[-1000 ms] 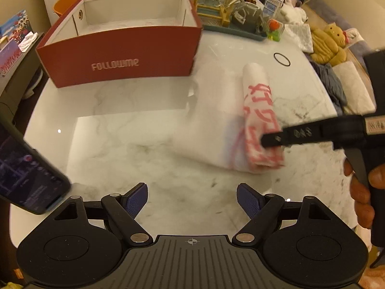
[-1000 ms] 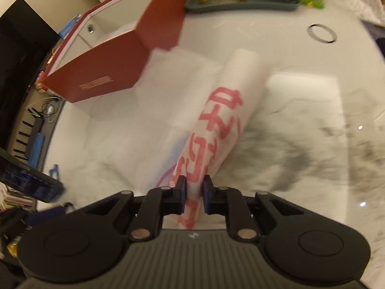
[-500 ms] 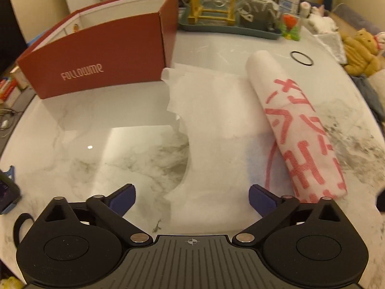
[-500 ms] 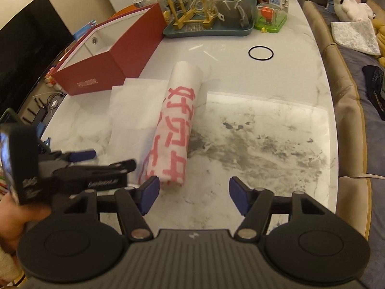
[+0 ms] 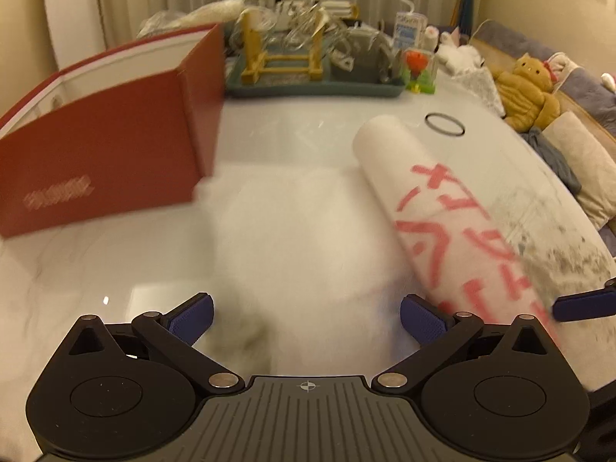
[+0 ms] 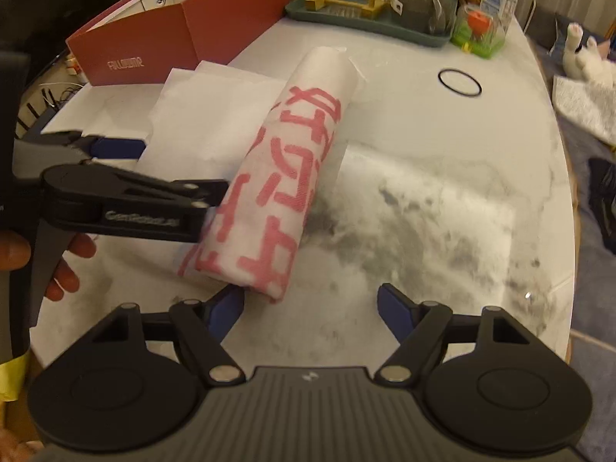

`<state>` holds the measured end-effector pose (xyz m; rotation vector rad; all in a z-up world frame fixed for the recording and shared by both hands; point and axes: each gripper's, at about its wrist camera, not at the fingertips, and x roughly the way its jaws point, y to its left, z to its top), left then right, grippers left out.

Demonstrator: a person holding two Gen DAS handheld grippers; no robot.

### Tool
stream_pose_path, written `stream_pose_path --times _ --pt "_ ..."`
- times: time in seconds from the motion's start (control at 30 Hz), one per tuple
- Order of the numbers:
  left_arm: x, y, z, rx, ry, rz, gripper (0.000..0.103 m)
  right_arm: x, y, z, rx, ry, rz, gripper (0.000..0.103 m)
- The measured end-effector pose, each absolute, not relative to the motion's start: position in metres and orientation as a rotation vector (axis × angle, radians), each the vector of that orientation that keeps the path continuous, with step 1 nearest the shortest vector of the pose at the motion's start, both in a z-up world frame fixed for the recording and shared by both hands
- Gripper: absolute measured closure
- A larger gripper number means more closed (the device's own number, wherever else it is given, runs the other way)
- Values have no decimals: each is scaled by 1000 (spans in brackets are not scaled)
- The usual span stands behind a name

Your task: Fold shopping bag

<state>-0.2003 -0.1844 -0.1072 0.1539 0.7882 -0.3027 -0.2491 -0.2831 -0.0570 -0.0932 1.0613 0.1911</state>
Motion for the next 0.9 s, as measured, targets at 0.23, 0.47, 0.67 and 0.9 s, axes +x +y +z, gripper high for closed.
stream_pose_path --times 0.23,0.47,0.67,0.9 --pt "-172 -189 -114 174 656 -437 0 -223 -285 -74 -149 881 286 0" --pt "-171 -192 -112 170 657 -416 0 -231 -287 -88 -159 702 378 0" --pt "-175 -189 -112 159 659 -389 0 -231 -288 -87 -159 700 378 0" --pt "-177 -189 -113 157 658 -388 0 -230 -289 -87 -161 701 381 0"
